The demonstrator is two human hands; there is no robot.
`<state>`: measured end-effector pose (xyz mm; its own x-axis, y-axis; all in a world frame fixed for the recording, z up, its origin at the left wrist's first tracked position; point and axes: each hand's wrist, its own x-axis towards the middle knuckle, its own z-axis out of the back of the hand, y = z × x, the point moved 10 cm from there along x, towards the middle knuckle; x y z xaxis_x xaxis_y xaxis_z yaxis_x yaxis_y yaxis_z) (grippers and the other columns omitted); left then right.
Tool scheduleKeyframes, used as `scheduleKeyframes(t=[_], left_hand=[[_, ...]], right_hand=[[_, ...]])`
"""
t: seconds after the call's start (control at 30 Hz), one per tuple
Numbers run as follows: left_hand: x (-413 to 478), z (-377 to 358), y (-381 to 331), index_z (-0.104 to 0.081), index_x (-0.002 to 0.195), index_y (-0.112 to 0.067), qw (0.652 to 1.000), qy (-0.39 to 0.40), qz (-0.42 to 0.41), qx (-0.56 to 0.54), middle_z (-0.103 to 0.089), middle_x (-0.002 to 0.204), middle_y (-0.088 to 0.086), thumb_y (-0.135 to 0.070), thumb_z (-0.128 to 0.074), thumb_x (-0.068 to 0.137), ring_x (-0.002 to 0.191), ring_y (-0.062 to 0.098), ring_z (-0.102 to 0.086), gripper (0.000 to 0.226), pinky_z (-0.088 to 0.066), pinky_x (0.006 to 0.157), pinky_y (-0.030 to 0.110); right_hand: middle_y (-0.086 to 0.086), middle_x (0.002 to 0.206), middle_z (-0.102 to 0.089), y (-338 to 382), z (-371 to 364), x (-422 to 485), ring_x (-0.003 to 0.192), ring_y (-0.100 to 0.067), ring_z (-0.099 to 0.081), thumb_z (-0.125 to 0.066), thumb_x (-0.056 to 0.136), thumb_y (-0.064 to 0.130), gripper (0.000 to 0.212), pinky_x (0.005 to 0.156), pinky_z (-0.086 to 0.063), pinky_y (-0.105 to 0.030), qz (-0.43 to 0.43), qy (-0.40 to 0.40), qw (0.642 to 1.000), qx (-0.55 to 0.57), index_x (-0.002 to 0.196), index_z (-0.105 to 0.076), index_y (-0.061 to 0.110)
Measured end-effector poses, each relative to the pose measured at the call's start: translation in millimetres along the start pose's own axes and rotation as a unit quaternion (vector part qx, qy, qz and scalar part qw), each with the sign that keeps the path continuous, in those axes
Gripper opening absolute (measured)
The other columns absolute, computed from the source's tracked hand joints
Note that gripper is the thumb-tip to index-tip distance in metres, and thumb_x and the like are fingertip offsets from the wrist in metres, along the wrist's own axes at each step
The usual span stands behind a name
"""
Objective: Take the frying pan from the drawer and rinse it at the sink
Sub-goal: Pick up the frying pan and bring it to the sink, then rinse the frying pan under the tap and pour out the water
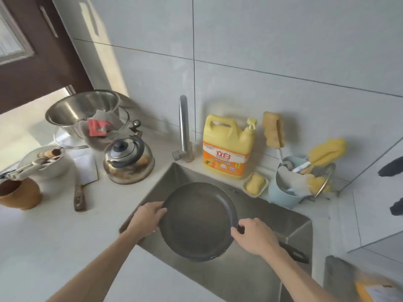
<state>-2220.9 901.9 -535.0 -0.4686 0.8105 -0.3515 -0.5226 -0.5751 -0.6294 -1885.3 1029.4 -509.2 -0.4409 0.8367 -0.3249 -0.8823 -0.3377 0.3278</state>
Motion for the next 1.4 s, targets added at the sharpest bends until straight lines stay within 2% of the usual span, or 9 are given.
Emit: scheduleKeyframes(t=[0.17, 0.3, 0.5, 0.67, 0.9, 1.0, 1.17, 1.3, 1.4], left_hand=[[80.2, -50.5, 56.9, -0.067, 0.134, -0.022, 0.998, 0.035, 0.027, 0.047, -0.084, 0.099, 0.003, -0.032, -0.062, 0.108, 0.058, 0.021, -0.081, 0.028, -0.065, 0.087, 0.037], [134.8, -87.4, 107.4, -0.061, 0.136, -0.017, 0.994, 0.057, 0.056, 0.081, -0.08, 0.113, 0.008, -0.033, -0.062, 0.11, 0.075, 0.024, -0.084, 0.03, -0.068, 0.087, 0.042], [174.0, -125.9, 143.9, -0.062, 0.125, -0.018, 0.99, 0.054, 0.085, 0.098, -0.074, 0.111, 0.013, -0.025, -0.068, 0.108, 0.075, 0.026, -0.076, 0.019, -0.052, 0.054, 0.029], [184.6, -147.4, 157.8, -0.064, 0.12, -0.02, 0.984, 0.092, 0.101, 0.116, -0.075, 0.11, 0.01, -0.025, -0.066, 0.107, 0.086, 0.03, -0.08, 0.014, -0.067, 0.08, 0.041], [187.2, -152.4, 155.7, -0.069, 0.127, -0.02, 0.977, 0.097, 0.101, 0.158, -0.075, 0.121, 0.01, -0.029, -0.064, 0.108, 0.104, 0.033, -0.078, 0.022, -0.065, 0.093, 0.042], [180.7, -119.4, 109.0, -0.069, 0.141, -0.019, 0.984, 0.021, 0.046, 0.169, -0.08, 0.128, 0.01, -0.044, -0.063, 0.107, 0.114, 0.033, -0.077, 0.042, -0.062, 0.101, 0.041], [167.4, -7.5, -9.0, -0.065, 0.141, -0.017, 0.975, -0.212, -0.068, -0.002, -0.08, 0.12, 0.002, -0.063, -0.06, 0.103, 0.109, 0.026, -0.077, 0.06, -0.06, 0.099, 0.042], [181.2, 46.1, -60.4, -0.058, 0.154, -0.018, 0.97, -0.225, -0.071, -0.054, -0.076, 0.139, 0.002, -0.082, -0.055, 0.093, 0.126, 0.032, -0.072, 0.089, -0.056, 0.11, 0.048], [193.8, 53.9, -77.2, -0.07, 0.098, -0.029, 0.974, -0.211, -0.074, -0.02, -0.075, 0.104, -0.002, -0.073, -0.064, 0.093, 0.094, 0.03, -0.067, 0.045, -0.058, 0.093, 0.043]], right_hand=[[0.001, 0.069, -0.06, -16.7, -70.8, 55.0, 0.075, -0.029, -0.055, -0.052, 0.094, 0.058, 0.049, 0.061, -0.041, -0.037, -0.023, -0.011, 1.0, 0.013, 0.071, -0.047, 0.015], [0.0, 0.07, -0.063, -24.6, -126.6, 92.8, 0.073, -0.028, -0.054, -0.054, 0.093, 0.059, 0.047, 0.063, -0.042, -0.038, -0.036, -0.01, 0.999, 0.019, 0.081, -0.06, 0.013], [-0.006, 0.066, -0.061, -45.0, -191.1, 123.3, 0.075, -0.036, -0.061, -0.057, 0.092, 0.058, 0.048, 0.067, -0.05, -0.038, -0.068, -0.002, 0.996, 0.05, 0.07, -0.051, 0.016], [0.0, 0.065, -0.057, -56.3, -222.2, 126.0, 0.071, -0.032, -0.054, -0.055, 0.092, 0.059, 0.046, 0.072, -0.054, -0.038, -0.072, -0.002, 0.996, 0.05, 0.068, -0.047, 0.021], [-0.002, 0.071, -0.065, -66.9, -234.6, 125.7, 0.076, -0.03, -0.062, -0.054, 0.09, 0.063, 0.045, 0.072, -0.055, -0.038, -0.084, -0.016, 0.995, 0.052, 0.065, -0.047, 0.026], [0.0, 0.071, -0.064, -67.8, -236.8, 129.1, 0.076, -0.029, -0.058, -0.055, 0.091, 0.063, 0.045, 0.069, -0.051, -0.037, -0.081, -0.003, 0.995, 0.051, 0.063, -0.046, 0.029], [0.003, 0.062, -0.049, -66.4, -240.1, 132.2, 0.073, -0.026, -0.048, -0.058, 0.093, 0.062, 0.05, 0.065, -0.041, -0.037, -0.072, 0.009, 0.995, 0.061, 0.058, -0.04, 0.03], [0.004, 0.061, -0.05, -66.4, -240.2, 133.3, 0.073, -0.025, -0.049, -0.058, 0.092, 0.062, 0.048, 0.065, -0.042, -0.036, -0.066, 0.007, 0.996, 0.065, 0.059, -0.043, 0.03], [0.004, 0.062, -0.05, -66.2, -241.3, 134.6, 0.073, -0.025, -0.049, -0.058, 0.092, 0.062, 0.049, 0.065, -0.042, -0.037, -0.062, 0.012, 0.996, 0.063, 0.059, -0.042, 0.03]])
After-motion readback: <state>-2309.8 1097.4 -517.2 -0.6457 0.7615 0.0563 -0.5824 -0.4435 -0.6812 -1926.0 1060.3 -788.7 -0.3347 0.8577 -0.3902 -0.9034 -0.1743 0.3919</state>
